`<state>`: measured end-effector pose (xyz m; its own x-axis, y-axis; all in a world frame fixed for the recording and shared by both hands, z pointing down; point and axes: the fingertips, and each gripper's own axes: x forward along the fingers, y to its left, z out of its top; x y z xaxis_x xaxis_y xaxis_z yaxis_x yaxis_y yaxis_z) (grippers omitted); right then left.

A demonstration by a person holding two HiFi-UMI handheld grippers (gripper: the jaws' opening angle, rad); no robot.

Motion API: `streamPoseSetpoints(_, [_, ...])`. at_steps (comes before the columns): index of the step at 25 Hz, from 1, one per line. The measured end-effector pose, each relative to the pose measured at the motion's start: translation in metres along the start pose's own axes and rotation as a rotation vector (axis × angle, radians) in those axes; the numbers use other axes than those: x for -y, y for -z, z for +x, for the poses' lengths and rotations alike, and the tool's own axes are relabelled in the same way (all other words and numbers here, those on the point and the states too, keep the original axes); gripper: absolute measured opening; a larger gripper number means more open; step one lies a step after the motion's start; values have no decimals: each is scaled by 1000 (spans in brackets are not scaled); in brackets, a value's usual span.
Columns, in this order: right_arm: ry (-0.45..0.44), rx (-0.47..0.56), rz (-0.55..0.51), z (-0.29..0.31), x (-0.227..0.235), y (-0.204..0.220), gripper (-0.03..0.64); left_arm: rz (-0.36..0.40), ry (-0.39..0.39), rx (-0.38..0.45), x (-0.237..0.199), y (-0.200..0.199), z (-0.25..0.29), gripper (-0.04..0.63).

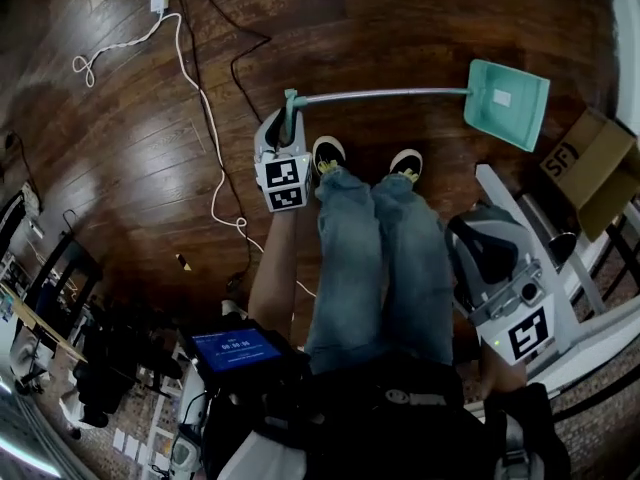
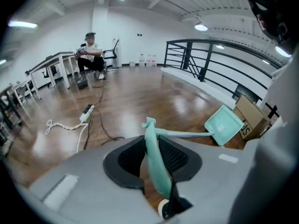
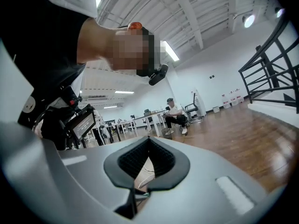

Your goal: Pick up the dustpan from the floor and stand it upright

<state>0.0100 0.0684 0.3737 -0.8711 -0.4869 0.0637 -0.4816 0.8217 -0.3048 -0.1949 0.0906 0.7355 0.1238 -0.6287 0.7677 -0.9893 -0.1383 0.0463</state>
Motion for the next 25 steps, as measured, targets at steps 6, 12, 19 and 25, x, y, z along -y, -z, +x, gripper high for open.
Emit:
streamPoseSetpoints(6, [102, 39, 3, -56, 5, -108, 2, 137, 89, 109, 106, -147, -61, 135])
streamPoseSetpoints(12, [220, 83, -7, -125, 21, -178, 2, 274, 242, 204, 224, -241, -88, 149])
streamPoseSetpoints(19, [345, 137, -38, -197, 30, -219, 2, 441, 502, 323, 360, -295, -121, 169])
streamPoseSetpoints(25, [443, 158, -63, -242, 33, -233, 2, 470, 791, 393, 443, -294, -152, 204])
